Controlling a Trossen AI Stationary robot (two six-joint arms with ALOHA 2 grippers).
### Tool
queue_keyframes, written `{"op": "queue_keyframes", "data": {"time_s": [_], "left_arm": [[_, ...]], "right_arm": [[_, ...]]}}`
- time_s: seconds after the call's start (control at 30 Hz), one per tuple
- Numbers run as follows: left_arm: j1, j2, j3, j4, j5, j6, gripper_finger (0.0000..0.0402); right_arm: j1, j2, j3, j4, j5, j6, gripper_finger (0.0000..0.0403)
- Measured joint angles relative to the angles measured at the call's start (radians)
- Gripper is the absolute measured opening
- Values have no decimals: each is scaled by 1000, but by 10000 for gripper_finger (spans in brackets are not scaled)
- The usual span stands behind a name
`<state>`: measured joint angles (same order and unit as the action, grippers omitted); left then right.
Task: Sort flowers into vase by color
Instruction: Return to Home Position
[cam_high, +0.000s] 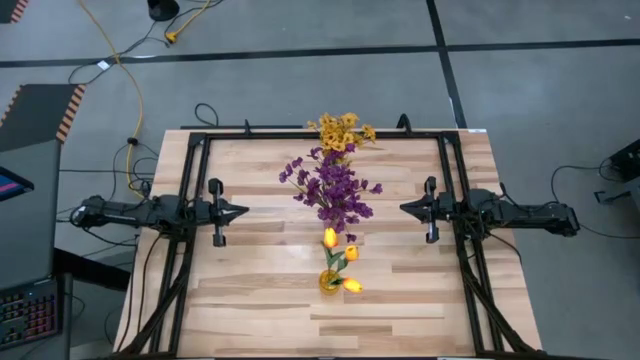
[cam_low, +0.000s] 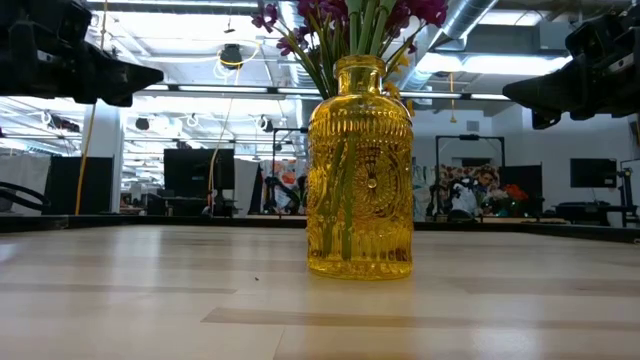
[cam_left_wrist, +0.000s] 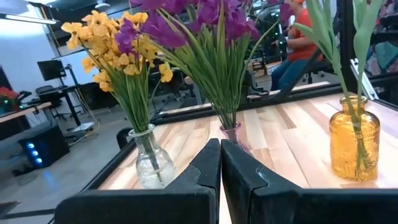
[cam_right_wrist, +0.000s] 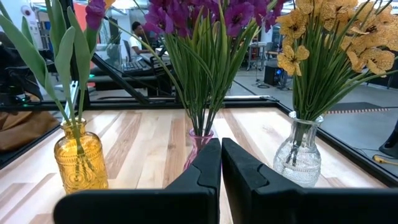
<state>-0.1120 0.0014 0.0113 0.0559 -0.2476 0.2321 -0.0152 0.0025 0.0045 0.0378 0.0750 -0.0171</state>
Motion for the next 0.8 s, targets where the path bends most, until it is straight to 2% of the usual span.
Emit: {"op": "queue_keyframes", "data": {"time_s": [0.8], "left_arm": [[0, 3, 0, 2, -1, -10, 0]], "right_arm": [[0, 0, 0, 0, 0, 0, 43]]}}
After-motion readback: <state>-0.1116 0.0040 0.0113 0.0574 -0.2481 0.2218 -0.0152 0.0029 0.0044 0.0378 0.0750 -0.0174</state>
